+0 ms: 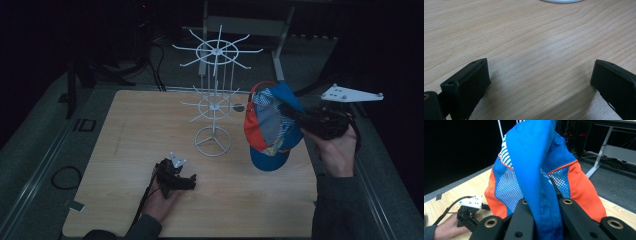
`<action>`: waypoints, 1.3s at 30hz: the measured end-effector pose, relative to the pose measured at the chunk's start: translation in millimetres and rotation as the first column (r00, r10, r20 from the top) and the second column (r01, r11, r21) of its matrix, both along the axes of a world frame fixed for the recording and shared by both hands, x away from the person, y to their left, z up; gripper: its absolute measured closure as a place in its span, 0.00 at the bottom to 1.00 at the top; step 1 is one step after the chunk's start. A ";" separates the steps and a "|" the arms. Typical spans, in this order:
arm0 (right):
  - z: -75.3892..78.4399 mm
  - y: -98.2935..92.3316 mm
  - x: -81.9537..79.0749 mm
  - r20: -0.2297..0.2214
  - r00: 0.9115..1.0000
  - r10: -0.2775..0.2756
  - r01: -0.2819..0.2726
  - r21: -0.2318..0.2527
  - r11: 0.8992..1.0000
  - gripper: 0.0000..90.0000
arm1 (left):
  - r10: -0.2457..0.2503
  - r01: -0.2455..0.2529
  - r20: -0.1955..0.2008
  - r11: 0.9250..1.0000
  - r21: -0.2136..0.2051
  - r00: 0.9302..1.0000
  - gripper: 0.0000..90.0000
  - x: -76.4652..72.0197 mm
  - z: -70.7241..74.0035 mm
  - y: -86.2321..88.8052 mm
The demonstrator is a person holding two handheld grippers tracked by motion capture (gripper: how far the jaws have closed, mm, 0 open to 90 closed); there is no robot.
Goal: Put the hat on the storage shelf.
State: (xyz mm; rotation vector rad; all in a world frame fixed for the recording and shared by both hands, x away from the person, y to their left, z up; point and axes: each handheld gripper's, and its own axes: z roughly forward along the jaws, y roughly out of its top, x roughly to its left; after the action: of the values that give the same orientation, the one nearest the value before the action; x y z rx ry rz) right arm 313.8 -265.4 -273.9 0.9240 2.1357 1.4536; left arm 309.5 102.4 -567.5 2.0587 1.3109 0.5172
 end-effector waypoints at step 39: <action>18.2 9.2 -2.6 0.062 0.998 0.017 -0.017 0.007 1.000 0.98 | -0.002 0.002 -0.001 1.000 0.002 1.000 0.03 0.0 0.1 0.2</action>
State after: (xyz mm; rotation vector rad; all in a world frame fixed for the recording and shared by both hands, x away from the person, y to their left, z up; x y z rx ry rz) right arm 311.2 -256.2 -255.7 0.8545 2.0998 1.4800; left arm 309.5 102.5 -567.4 2.0620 1.3101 0.5168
